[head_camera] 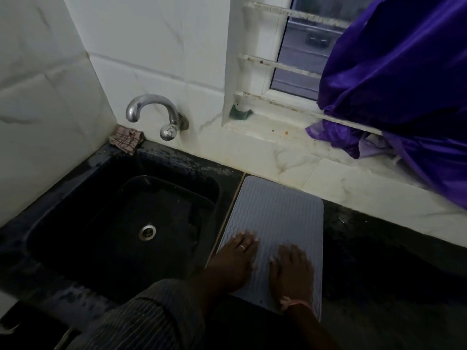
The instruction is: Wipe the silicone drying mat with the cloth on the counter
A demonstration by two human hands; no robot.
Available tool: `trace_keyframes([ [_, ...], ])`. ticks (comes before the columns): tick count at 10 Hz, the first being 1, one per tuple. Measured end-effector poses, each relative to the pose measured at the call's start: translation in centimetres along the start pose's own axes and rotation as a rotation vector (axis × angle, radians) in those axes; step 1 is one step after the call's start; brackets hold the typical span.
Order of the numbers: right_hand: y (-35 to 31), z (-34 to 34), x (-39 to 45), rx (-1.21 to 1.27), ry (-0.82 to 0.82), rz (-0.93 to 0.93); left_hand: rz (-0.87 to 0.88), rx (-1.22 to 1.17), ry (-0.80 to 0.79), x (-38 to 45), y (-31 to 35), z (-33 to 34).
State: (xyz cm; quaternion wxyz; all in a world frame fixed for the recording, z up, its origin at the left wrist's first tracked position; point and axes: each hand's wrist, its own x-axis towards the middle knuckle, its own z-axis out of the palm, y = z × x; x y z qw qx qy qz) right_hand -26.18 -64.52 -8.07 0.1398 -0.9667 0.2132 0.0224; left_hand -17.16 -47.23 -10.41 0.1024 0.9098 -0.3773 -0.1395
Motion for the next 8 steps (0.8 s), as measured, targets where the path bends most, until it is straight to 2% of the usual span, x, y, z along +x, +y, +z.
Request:
trace_keyframes([
  [1,-1.4,1.7,-1.8,-0.054,-0.097,0.044,-0.056,0.016,-0.037,-1.6,-0.1,0.4],
  [5,-1.4,0.9,-0.2,0.027,-0.217,0.07,-0.133,0.027,-0.119,-1.3,1.3,-1.1],
  [6,-2.2,-0.8,0.0,0.079,-0.228,0.111,-0.123,-0.021,-0.103,-1.8,1.3,-2.2],
  [8,-4.6,-3.4,-2.1,0.138,-0.126,0.157,-0.102,-0.006,-0.022,-3.6,0.1,-5.9],
])
